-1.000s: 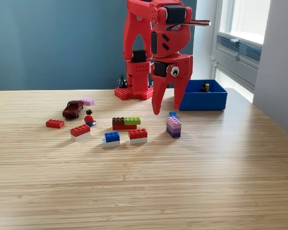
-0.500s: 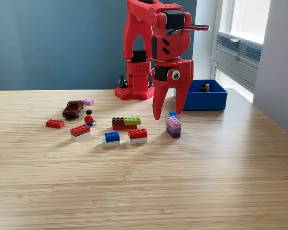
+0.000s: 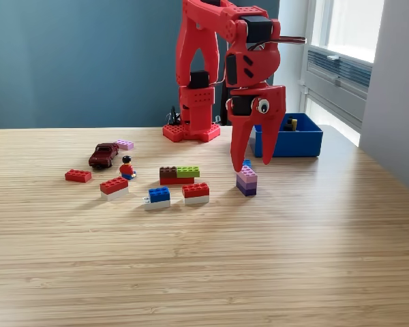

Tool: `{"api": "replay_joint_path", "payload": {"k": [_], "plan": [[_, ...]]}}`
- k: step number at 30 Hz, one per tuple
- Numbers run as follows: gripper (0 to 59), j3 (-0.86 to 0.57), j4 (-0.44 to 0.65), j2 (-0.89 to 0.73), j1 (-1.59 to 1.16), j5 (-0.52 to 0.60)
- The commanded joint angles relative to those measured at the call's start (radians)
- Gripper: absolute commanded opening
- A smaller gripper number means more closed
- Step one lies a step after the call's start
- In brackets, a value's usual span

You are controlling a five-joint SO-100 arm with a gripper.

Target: Grasp a lego block and put it in the bin.

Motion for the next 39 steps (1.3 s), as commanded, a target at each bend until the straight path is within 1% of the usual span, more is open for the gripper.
{"api": "replay_joint_path", "payload": {"k": [1,9,14,18,23,26,28,34,36,39], "plan": [[28.9,-0.002,-0.008,0.078,0.009,0.003],[31.1,0.035,-0.008,0.078,0.057,0.002],[30.1,0.067,-0.012,0.078,0.084,-0.002],[28.6,0.127,-0.067,0.078,0.091,-0.014],[24.9,0.193,-0.147,0.078,0.089,-0.028],[24.3,0.235,-0.206,0.078,0.083,-0.044],[25.2,0.242,-0.222,0.078,0.069,-0.051],[28.0,0.219,-0.219,0.078,0.005,-0.041],[29.9,0.227,-0.221,0.078,-0.009,-0.034],[29.7,0.238,-0.221,0.078,-0.005,-0.031]]}}
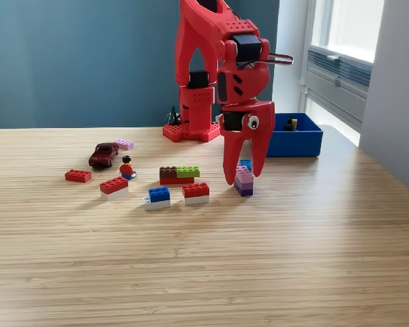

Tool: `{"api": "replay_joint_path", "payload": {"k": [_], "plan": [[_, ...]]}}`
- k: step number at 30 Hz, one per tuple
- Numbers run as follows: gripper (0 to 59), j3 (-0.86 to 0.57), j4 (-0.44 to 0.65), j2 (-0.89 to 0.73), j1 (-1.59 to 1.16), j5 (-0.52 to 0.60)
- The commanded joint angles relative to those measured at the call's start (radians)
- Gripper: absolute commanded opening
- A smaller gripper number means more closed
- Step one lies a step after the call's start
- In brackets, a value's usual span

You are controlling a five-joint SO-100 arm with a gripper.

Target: Grasp a lego block and put it in the bin.

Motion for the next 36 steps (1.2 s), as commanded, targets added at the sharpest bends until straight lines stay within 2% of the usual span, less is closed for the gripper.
{"api": "replay_joint_path", "payload": {"k": [1,8,14,16,25,28,36], "plan": [[29.2,-0.014,-0.009,0.031,0.002,0.002],[19.9,0.0,-0.009,0.031,0.035,0.008],[3.3,0.014,-0.011,0.031,0.046,-0.011],[0.1,0.015,-0.015,0.031,0.046,-0.015],[0.1,-0.063,0.017,0.031,0.043,-0.114],[0.1,-0.169,0.112,0.031,0.037,-0.179],[0.1,-0.581,0.471,0.031,0.009,-0.454]]}}
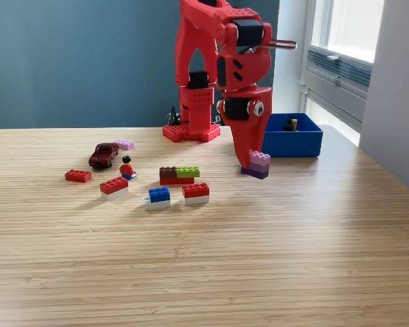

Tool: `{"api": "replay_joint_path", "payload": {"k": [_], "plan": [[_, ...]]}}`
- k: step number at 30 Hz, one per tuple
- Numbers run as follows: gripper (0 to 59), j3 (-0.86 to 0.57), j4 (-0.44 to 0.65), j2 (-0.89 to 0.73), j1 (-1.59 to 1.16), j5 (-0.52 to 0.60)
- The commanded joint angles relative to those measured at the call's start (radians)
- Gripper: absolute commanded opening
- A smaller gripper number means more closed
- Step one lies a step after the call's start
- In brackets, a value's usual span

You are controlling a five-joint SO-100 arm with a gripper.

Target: Grasp a lego block and put it in the bin.

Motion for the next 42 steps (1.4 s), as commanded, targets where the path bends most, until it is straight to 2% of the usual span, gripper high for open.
{"api": "replay_joint_path", "payload": {"k": [1,5,8,20,29,42], "plan": [[0.1,-0.318,0.183,0.029,-0.04,-0.163],[0.1,-0.428,0.299,0.029,-0.078,-0.288],[0.1,-0.437,0.331,0.029,-0.121,-0.308],[0.1,-0.287,0.345,0.032,-0.509,-0.273],[0.1,-0.218,0.373,0.032,-0.775,-0.298],[0.4,-0.098,0.39,0.032,-0.788,-0.391]]}}
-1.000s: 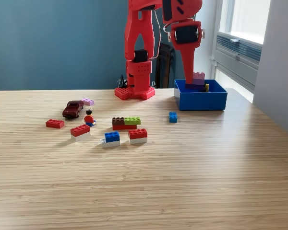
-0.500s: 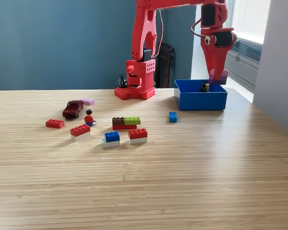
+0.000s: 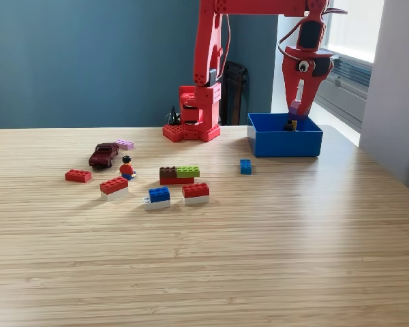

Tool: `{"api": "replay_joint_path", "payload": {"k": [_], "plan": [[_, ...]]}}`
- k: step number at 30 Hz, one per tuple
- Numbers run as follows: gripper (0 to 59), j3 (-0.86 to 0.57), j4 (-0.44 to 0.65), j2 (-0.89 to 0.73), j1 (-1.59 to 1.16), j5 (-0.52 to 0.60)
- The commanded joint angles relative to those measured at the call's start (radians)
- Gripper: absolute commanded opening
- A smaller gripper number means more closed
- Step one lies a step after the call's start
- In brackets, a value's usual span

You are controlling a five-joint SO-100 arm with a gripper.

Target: Grasp a lego block and put it in the bin.

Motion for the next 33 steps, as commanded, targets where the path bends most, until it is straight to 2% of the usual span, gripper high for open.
{"api": "replay_joint_path", "payload": {"k": [1,4,5,8,10,12,13,16,19,20,33], "plan": [[6.3,-0.003,0.017,0.034,0.006,-0.037],[30.0,-0.025,0.017,0.034,0.015,-0.044],[35.0,-0.034,0.017,0.034,0.017,-0.046],[42.7,-0.063,0.02,0.034,0.018,-0.049],[44.7,-0.084,0.02,0.034,0.017,-0.049],[41.2,-0.112,0.02,0.034,0.017,-0.049],[36.6,-0.13,0.02,0.034,0.017,-0.049],[15.4,-0.181,0.02,0.034,0.031,-0.046],[1.8,-0.222,0.02,0.034,0.063,-0.041],[0.1,-0.233,0.02,0.034,0.078,-0.031],[0.1,-0.25,0.018,0.034,0.508,-0.023]]}}
